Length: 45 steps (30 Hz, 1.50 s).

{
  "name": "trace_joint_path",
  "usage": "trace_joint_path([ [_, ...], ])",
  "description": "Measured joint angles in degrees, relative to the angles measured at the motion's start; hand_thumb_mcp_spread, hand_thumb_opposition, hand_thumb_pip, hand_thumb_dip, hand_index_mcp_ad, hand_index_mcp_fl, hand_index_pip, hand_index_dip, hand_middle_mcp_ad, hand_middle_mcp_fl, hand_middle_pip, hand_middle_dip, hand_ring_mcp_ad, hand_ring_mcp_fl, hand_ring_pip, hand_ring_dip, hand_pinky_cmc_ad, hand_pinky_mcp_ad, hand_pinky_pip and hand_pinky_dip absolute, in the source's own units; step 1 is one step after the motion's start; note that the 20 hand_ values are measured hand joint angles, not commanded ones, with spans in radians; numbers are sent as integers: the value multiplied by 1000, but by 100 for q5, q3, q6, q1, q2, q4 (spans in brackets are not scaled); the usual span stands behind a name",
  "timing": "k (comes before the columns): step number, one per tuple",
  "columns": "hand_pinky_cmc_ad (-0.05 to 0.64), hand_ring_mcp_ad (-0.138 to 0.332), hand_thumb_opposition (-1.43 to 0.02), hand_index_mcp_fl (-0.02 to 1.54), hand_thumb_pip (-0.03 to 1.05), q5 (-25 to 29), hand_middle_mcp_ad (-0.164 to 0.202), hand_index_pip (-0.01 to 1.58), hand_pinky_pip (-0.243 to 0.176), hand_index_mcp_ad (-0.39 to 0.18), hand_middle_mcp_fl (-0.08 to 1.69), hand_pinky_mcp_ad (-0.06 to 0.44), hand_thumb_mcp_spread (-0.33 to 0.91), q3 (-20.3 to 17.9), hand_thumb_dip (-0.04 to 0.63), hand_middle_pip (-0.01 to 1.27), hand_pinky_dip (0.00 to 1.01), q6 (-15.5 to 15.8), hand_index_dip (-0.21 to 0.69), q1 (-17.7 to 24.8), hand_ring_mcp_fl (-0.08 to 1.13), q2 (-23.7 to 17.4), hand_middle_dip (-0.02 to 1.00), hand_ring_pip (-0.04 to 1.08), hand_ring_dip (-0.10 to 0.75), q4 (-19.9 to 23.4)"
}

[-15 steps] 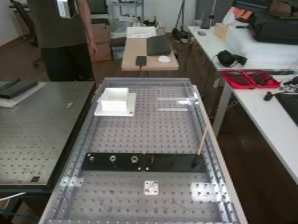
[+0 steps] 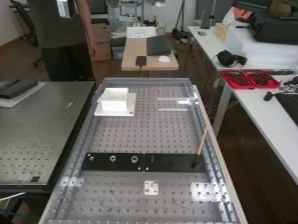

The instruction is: Grab the smaller nut and place it in the white container

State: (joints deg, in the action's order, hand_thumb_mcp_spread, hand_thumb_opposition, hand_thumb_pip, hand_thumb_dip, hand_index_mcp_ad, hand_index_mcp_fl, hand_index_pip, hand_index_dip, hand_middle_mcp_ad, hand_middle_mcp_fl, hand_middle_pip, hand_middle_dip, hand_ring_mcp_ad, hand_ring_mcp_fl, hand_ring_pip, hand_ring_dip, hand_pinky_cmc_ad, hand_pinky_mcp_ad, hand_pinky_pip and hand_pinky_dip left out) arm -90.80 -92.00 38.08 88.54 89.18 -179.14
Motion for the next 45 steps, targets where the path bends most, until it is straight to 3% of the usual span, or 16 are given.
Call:
trace_joint_path([
  [7, 363, 201, -698, 19, 248, 113, 87, 72, -91, -17, 7, 283, 276, -67, 19, 122, 375, -63, 19, 43, 7, 9, 98, 93, 14, -36],
  [15, 379, 202, -698, 19, 248, 343, 87, 72, -105, -17, 3, 295, 276, -378, 23, 138, 387, -101, 19, 162, 3, -122, 101, 105, 14, 80],
  [20, 398, 199, -709, 19, 250, 218, 87, 72, -105, -16, 7, 297, 281, -580, 21, 140, 396, -27, 19, 105, 3, -195, 110, 105, 14, 134],
  [35, 398, 209, -709, 16, 250, -1704, 94, 73, -105, -14, 3, 298, 278, -1252, 17, 140, 398, 350, 19, -1211, 3, -280, 110, 105, 14, 485],
  [43, 401, 209, -709, 17, 253, -2355, 94, 75, -105, -14, 7, 295, 291, -1838, 17, 140, 400, 505, 12, -1749, 7, -221, 110, 110, 12, 1097],
  [45, 401, 209, -724, 23, 298, -2454, 94, 79, -108, -14, 5, 295, 297, -1936, 16, 138, 394, 529, 9, -1826, 9, -188, 113, 103, 12, 1243],
])
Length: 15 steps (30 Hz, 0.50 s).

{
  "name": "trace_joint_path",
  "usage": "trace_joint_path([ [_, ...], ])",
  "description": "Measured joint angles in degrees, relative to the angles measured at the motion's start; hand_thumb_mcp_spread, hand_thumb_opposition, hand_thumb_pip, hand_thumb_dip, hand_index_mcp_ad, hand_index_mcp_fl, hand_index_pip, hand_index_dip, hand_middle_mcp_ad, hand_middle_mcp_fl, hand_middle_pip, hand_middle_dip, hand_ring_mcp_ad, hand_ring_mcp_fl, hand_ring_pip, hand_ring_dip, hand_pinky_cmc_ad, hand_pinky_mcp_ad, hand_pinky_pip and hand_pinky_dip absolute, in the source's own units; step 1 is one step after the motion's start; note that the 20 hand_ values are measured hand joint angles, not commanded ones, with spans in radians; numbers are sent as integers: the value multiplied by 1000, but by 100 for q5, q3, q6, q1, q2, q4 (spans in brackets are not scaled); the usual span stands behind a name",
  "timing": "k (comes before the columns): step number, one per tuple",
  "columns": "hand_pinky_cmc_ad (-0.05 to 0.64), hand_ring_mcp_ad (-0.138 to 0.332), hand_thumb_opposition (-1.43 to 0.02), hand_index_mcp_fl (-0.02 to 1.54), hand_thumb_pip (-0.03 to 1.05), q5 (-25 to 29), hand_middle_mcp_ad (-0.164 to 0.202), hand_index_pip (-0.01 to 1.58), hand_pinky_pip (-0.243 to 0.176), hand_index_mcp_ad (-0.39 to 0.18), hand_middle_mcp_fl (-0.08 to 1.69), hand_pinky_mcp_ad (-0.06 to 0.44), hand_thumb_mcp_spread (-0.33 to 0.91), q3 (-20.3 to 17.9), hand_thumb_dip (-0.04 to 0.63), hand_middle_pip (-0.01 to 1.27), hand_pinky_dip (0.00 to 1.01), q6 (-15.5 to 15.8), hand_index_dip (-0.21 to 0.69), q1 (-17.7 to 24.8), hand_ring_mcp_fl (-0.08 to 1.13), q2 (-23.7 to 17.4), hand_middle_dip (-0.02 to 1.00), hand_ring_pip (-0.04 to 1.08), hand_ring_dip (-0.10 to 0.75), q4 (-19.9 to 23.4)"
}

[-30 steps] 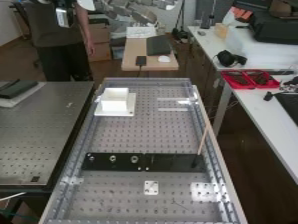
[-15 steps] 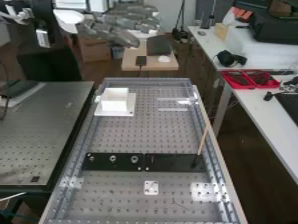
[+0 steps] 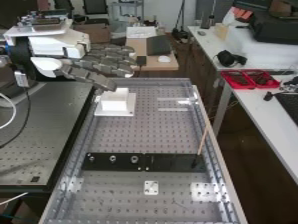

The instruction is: Grab the smaller nut and place it in the white container

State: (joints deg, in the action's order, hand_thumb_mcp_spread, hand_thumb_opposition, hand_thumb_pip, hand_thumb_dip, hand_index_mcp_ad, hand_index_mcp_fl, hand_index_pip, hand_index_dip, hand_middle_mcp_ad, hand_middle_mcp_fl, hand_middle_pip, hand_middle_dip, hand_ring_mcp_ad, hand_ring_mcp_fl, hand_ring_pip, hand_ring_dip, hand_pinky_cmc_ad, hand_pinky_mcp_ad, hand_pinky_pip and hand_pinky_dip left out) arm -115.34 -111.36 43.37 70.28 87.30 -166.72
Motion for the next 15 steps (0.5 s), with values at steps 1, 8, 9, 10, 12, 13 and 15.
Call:
trace_joint_path([
  [1, 401, 209, -726, 23, 321, -82, 94, 75, -105, -14, 9, 295, 297, -69, 24, 138, 403, -1, 5, -61, 7, 26, 113, 126, 12, 119],
  [8, 401, 209, -726, 37, 367, -356, 96, 91, -105, -17, 7, 295, 314, -363, 45, 138, 428, -61, -61, -345, 7, 208, 126, 129, 12, 672],
  [9, 401, 209, -726, 40, 393, -379, 93, 101, -105, -17, 7, 298, 316, -387, 45, 140, 428, -58, -58, -381, 7, 249, 126, 133, 12, 712],
  [10, 401, 209, -723, 40, 405, -405, 96, 101, -105, -23, 7, 295, 325, -419, 51, 140, 428, -76, -56, -427, 7, 296, 126, 133, 12, 769],
  [12, 401, 209, -726, 49, 408, -443, 93, 119, -105, -24, 9, 295, 337, -474, 47, 140, 428, -101, -56, -488, 3, 356, 126, 133, 12, 872],
  [13, 401, 209, -738, 49, 408, -470, 93, 134, -105, -30, 7, 295, 342, -517, 45, 140, 428, -97, -56, -526, 7, 395, 126, 133, 12, 951],
  [15, 401, 209, -742, 51, 408, -490, 93, 168, -105, -42, 10, 295, 340, -559, 63, 140, 428, -58, -59, -556, 3, 428, 126, 133, 12, 1022],
])
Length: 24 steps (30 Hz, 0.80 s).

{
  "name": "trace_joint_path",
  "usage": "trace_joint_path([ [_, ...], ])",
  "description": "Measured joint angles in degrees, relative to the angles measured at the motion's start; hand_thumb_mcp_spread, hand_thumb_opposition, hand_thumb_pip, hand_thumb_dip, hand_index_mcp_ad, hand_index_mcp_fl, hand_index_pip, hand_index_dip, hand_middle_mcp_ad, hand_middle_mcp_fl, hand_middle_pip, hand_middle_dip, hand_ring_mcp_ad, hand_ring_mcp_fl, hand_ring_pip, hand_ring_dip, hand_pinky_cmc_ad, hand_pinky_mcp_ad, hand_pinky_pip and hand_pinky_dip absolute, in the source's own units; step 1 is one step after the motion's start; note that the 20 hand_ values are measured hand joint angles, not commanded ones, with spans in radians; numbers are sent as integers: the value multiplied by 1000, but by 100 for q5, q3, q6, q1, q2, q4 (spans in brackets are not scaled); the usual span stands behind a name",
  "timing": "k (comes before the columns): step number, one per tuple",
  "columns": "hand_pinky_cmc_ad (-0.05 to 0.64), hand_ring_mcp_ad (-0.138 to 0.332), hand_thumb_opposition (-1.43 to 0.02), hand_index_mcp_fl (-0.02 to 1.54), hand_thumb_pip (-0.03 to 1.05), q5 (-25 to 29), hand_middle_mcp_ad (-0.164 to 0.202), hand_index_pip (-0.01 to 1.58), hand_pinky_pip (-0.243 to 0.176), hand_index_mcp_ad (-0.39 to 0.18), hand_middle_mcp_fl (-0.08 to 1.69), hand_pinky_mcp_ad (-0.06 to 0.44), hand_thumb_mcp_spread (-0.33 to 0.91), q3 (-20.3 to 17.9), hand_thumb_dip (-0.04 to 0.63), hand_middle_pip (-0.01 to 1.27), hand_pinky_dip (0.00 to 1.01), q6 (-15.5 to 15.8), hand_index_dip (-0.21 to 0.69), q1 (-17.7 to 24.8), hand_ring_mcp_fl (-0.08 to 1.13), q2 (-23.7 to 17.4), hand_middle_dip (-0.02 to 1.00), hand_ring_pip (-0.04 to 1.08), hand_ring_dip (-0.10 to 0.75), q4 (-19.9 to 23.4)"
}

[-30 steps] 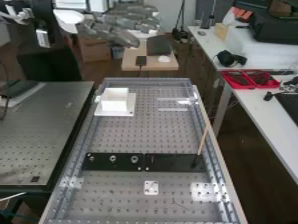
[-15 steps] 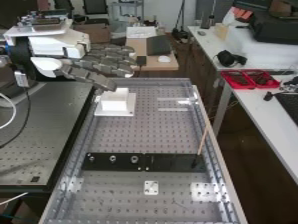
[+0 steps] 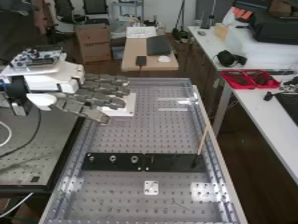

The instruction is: Grab the smaller nut and place it in the white container

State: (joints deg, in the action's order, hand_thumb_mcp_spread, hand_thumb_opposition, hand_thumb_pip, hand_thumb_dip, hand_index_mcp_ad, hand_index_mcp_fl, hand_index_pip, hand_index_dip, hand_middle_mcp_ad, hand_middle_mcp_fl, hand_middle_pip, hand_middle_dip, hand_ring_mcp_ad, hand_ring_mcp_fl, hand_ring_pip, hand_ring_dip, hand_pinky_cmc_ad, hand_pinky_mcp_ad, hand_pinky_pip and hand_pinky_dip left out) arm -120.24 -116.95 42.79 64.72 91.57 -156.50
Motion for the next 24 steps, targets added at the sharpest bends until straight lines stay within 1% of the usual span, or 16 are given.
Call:
trace_joint_path([
  [3, 398, 209, -742, 52, 475, -10, 93, 230, -105, -65, 42, 297, 342, -54, 79, 140, 428, 74, -59, -28, 3, 50, 126, 129, 12, 90],
  [6, 398, 209, -742, 56, 476, -30, 96, 290, -105, -72, 44, 297, 356, -95, 94, 138, 428, 129, -58, -61, 3, 140, 126, 129, 12, 152],
  [11, 396, 206, -771, 58, 480, -61, 93, 468, -105, -94, 37, 293, 387, -205, 112, 138, 415, 177, -58, -124, 7, 249, 127, 126, 17, 383],
  [12, 387, 211, -771, 56, 485, -67, 93, 517, -108, -103, 59, 293, 393, -238, 112, 136, 405, 205, -61, -141, 7, 274, 127, 124, 23, 467],
  [13, 379, 206, -771, 52, 513, -74, 93, 588, -105, -105, 56, 293, 400, -262, 108, 138, 393, 219, -58, -157, 3, 298, 127, 119, 21, 522],
  [14, 379, 195, -773, 73, 531, -78, 91, 628, -105, -110, 75, 293, 403, -275, 126, 138, 389, 221, -58, -168, 3, 316, 134, 119, 21, 556],
  [16, 380, 195, -771, 103, 545, -86, 91, 726, -108, -122, 75, 293, 415, -299, 141, 140, 374, 226, -58, -202, 7, 381, 140, 120, 21, 607],
  [17, 380, 195, -785, 101, 545, -89, 94, 759, -108, -122, 75, 293, 417, -303, 141, 140, 360, 234, -58, -213, 7, 403, 140, 124, 28, 616],
  [19, 379, 178, -785, 105, 545, -97, 91, 822, -108, -122, 75, 293, 414, -317, 147, 140, 344, 284, -58, -248, 7, 477, 140, 126, 30, 638],
  [20, 380, 176, -792, 103, 545, -100, 91, 836, -108, -122, 75, 293, 417, -321, 159, 140, 328, 297, -61, -255, 7, 491, 143, 126, 35, 646],
  [22, 379, 176, -803, 101, 545, -121, 89, 888, -108, -127, 72, 293, 435, -351, 171, 138, 309, 356, -24, -293, 7, 570, 143, 115, 35, 729],
  [24, 379, 176, -803, 89, 545, -138, 93, 948, -105, -138, 75, 293, 431, -372, 175, 140, 283, 395, -19, -317, 7, 619, 155, 126, 45, 794],
])
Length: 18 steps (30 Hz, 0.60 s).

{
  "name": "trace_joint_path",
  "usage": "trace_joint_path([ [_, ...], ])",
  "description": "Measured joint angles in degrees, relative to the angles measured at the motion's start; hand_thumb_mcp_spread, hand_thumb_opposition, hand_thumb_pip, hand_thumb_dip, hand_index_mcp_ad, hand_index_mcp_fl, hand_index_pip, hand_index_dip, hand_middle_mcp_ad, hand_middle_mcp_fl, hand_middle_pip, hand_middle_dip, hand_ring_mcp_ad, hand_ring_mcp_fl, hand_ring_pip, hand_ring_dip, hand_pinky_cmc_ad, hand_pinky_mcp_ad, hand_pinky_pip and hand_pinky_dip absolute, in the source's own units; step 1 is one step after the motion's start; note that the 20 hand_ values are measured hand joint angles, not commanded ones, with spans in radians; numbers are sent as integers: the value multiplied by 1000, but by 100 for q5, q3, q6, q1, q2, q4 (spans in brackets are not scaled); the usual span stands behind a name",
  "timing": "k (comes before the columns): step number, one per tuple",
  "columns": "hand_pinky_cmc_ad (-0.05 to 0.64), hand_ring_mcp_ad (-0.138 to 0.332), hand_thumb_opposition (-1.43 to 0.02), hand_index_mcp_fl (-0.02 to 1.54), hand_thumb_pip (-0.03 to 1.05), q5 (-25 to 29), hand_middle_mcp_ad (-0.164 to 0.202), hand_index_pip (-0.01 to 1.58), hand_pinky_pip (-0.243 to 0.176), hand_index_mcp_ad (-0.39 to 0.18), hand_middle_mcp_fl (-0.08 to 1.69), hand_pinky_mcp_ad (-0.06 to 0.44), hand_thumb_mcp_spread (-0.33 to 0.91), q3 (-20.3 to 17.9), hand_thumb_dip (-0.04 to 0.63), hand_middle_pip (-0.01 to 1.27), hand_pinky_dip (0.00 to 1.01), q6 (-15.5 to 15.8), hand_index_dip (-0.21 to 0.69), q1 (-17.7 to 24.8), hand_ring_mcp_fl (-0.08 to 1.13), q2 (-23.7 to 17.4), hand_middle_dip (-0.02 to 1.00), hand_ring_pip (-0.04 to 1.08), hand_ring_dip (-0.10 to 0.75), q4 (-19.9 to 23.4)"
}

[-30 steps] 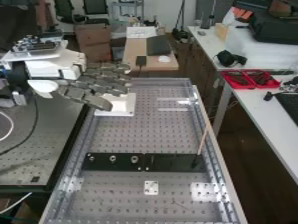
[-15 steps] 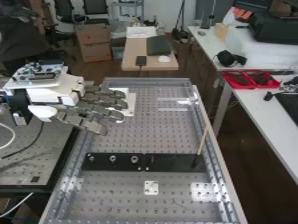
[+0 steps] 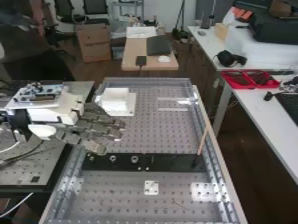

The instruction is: Grab the smaller nut and place it in the white container

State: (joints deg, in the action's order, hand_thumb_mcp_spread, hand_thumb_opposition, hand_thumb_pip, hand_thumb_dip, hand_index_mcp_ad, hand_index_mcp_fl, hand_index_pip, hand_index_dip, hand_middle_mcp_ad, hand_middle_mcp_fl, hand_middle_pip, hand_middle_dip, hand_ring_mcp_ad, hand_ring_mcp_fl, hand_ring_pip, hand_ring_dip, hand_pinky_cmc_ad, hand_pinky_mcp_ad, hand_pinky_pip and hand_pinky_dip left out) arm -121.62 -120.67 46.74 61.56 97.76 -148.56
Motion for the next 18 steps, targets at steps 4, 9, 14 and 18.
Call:
trace_joint_path([
  [4, 379, 161, -803, 72, 562, -37, 75, 1077, -108, -145, 77, 295, 429, -48, 175, 138, 267, 8, 9, -45, 9, 88, 154, 103, 45, 140],
  [9, 380, 164, -820, 51, 564, -78, 77, 1196, -105, -152, 119, 295, 447, -105, 206, 138, 237, 23, 54, -88, 3, 214, 157, 98, 45, 314],
  [14, 382, 148, -819, 23, 632, -132, 75, 1265, -103, -152, 119, 295, 443, -125, 206, 138, 222, 102, 82, -99, 3, 329, 157, 98, 45, 355],
  [18, 384, 147, -836, 19, 632, -157, 75, 1349, -89, -155, 119, 295, 447, -133, 206, 133, 209, 213, 112, -99, 3, 405, 157, 94, 42, 365],
])
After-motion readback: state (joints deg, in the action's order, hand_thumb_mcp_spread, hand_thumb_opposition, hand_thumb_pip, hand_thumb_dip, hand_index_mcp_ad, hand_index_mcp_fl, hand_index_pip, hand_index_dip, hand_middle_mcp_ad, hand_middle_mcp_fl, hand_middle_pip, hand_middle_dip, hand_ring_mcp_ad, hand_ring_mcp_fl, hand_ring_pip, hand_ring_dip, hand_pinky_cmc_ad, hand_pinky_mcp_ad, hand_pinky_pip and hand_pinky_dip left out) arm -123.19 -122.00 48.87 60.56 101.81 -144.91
